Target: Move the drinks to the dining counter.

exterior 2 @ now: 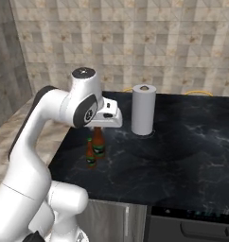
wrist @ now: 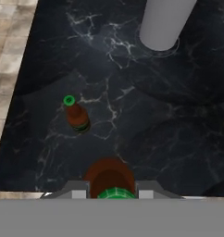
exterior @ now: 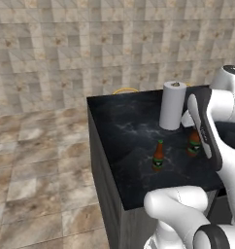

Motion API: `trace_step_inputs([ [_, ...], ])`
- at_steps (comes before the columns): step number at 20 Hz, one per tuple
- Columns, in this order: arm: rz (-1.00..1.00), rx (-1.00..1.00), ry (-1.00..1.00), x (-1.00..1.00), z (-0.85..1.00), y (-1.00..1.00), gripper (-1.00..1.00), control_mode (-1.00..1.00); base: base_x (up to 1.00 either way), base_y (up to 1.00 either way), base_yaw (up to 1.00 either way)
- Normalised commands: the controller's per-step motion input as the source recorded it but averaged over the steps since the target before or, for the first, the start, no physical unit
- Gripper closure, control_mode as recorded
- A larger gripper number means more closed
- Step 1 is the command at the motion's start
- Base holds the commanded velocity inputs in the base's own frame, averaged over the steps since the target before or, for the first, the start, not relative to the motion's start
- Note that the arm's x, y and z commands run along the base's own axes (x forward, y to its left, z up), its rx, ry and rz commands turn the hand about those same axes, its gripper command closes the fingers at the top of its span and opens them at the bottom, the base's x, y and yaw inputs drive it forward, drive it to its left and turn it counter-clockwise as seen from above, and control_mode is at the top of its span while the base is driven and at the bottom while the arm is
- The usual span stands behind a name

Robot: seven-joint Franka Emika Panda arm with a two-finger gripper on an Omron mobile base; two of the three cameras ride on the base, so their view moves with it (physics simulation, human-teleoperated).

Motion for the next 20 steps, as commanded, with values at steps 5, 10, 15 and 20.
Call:
trace_step_inputs([
  [5,0.0,-0.02,0.0,0.19,-0.27,-0.11,1.0,-1.0,0.0,0.0,0.0],
  [10,0.0,0.0,0.0,0.06,-0.18,-0.33,1.0,-1.0,0.0,0.0,0.0],
  [15,0.0,0.0,0.0,0.09,-0.23,-0.22,1.0,-1.0,0.0,0.0,0.0],
  [20,0.0,-0.02,0.0,0.06,-0.28,-0.05,1.0,-1.0,0.0,0.0,0.0],
])
